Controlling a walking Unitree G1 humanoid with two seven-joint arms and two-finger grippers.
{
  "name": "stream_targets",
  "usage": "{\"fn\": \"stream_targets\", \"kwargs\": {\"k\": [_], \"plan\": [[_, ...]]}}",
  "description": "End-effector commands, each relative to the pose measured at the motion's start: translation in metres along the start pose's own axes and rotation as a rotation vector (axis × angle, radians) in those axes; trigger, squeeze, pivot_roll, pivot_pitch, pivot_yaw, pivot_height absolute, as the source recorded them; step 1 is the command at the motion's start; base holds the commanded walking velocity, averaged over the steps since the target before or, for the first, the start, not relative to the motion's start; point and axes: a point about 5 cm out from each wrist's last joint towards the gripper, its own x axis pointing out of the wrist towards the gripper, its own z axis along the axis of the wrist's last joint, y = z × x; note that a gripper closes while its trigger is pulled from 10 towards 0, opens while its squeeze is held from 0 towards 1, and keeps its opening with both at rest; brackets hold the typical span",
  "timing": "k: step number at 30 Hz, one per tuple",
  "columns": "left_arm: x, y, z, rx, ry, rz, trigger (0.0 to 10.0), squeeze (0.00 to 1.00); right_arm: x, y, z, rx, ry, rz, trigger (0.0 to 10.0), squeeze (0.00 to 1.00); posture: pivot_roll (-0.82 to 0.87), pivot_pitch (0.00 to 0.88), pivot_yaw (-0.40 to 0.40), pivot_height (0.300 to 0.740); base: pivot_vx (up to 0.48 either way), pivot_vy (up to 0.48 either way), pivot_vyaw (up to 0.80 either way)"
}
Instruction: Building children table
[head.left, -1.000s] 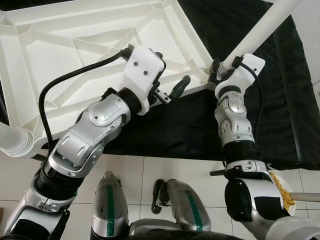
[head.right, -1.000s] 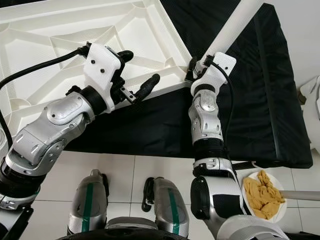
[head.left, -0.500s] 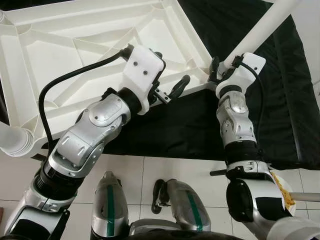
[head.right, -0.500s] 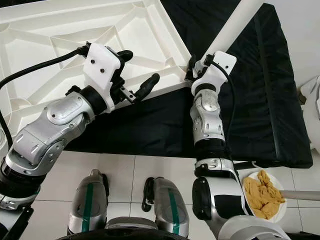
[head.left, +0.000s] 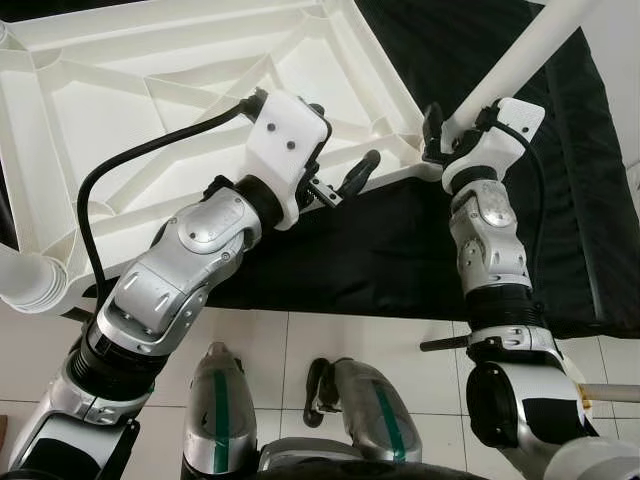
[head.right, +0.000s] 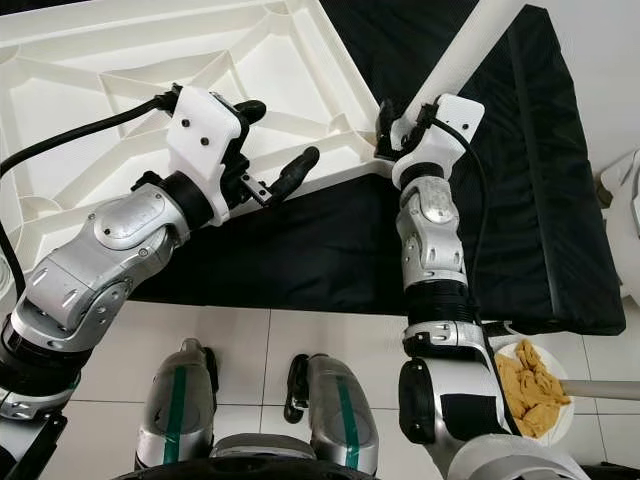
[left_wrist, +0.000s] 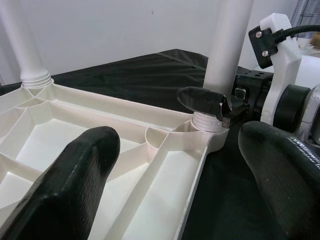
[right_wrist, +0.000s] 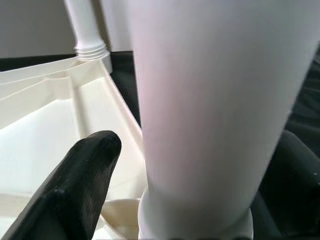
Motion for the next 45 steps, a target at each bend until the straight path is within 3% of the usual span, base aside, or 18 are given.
{"fn": "stream_targets", "kwargs": {"k": [1, 20, 36, 45], "plan": [[-0.001, -0.01, 0.004, 0.002, -0.01, -0.109, 10.0, 0.0, -0.003, -0.007, -0.003, -0.003, 0.02, 0.001, 10.0, 0.0, 0.14, 0.095, -0.118, 0.74, 0.0, 0.0, 0.0], [-0.001, -0.008, 0.004, 0.009, -0.005, -0.111, 10.0, 0.0, -0.006, -0.036, -0.002, -0.052, 0.064, 0.205, 10.0, 0.0, 0.14, 0.095, -0.104, 0.74, 0.0, 0.0, 0.0], [-0.002, -0.008, 0.004, 0.015, -0.004, -0.119, 10.0, 0.0, 0.001, -0.042, 0.008, -0.061, 0.046, 0.395, 10.0, 0.0, 0.14, 0.089, -0.085, 0.74, 0.0, 0.0, 0.0], [-0.001, -0.008, 0.005, 0.015, -0.005, -0.129, 10.0, 0.0, 0.006, -0.045, 0.011, -0.083, 0.041, 0.432, 10.0, 0.0, 0.14, 0.086, -0.077, 0.74, 0.0, 0.0, 0.0]]}}
